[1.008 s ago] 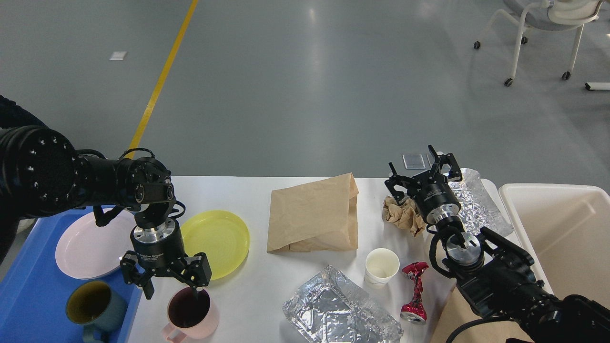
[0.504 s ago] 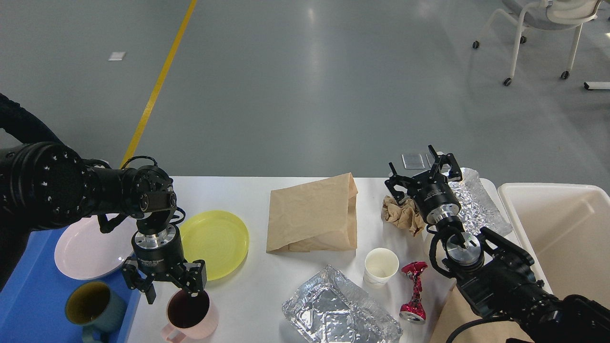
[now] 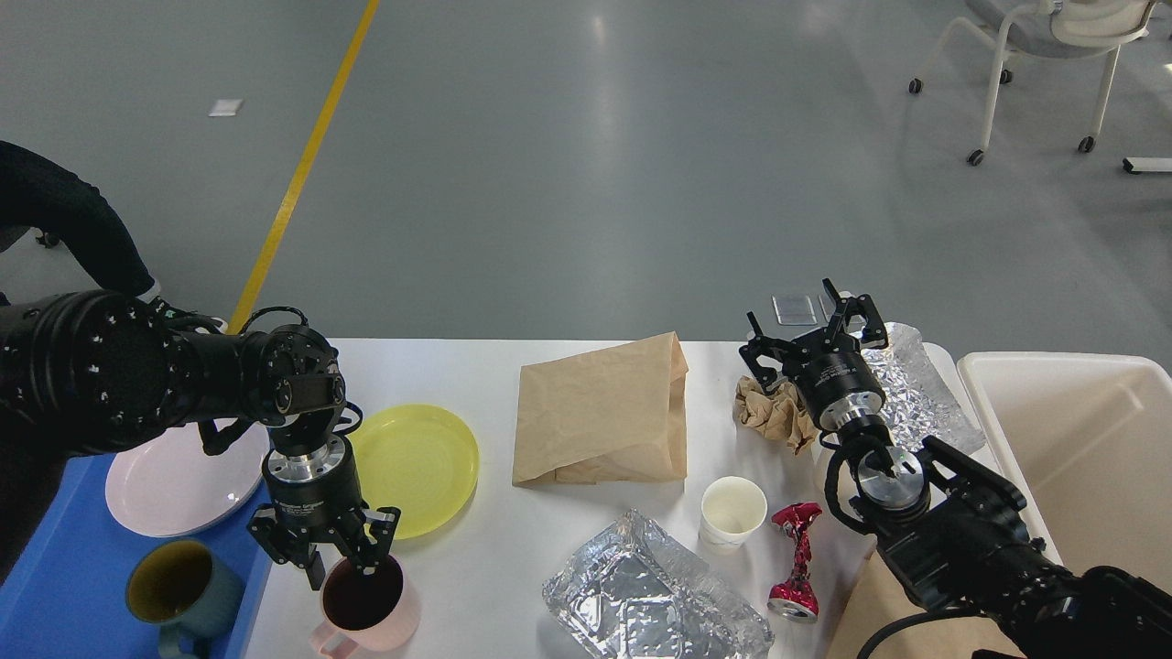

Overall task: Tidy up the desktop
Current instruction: 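Grasp the pink mug with the left gripper and lift it, then carry the pink mug onto the blue tray and lower it, then open the left gripper and lift it away from the mug, then move the left gripper to the edge of the yellow plate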

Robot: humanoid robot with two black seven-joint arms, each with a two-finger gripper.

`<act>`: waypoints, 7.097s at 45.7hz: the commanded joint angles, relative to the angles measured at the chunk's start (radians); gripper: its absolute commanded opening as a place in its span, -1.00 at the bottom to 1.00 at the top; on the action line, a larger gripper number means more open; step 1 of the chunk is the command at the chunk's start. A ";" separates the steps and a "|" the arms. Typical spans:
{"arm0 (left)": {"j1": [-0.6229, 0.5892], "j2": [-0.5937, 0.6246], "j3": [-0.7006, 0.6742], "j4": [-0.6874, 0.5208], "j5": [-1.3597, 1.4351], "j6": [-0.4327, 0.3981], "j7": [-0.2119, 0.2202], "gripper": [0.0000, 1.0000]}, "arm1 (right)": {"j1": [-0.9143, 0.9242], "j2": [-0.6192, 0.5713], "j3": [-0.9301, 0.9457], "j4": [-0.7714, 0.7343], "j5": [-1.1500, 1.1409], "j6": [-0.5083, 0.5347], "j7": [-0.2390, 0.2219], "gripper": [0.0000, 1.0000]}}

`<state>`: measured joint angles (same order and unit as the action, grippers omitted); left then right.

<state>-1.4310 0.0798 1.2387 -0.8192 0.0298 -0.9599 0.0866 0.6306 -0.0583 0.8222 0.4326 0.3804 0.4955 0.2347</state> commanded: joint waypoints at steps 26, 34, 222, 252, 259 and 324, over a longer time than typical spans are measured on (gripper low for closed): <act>-0.104 0.052 -0.122 -0.080 0.007 0.000 0.047 -1.00 | 0.000 0.000 0.000 0.000 0.000 0.000 0.000 1.00; -0.175 0.198 -0.231 -0.150 0.009 0.000 0.081 -1.00 | 0.000 0.000 0.000 0.000 0.000 0.000 0.000 1.00; -0.316 0.314 0.398 0.126 -0.103 0.000 -0.350 0.74 | 0.000 0.000 0.000 0.000 0.000 0.000 0.000 1.00; -0.102 0.067 0.289 0.130 -0.090 0.167 -0.210 0.87 | 0.000 0.000 0.000 0.000 0.000 0.000 0.000 1.00; -0.028 0.070 0.183 0.166 -0.090 0.254 -0.010 0.87 | 0.000 0.000 0.000 0.000 0.000 0.000 0.000 1.00; 0.169 0.147 -0.059 0.301 -0.090 0.379 0.044 0.87 | 0.000 0.000 0.000 0.000 0.000 0.000 0.000 1.00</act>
<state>-1.2721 0.2297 1.2073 -0.5232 -0.0610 -0.5931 0.1308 0.6305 -0.0583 0.8222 0.4326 0.3803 0.4955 0.2347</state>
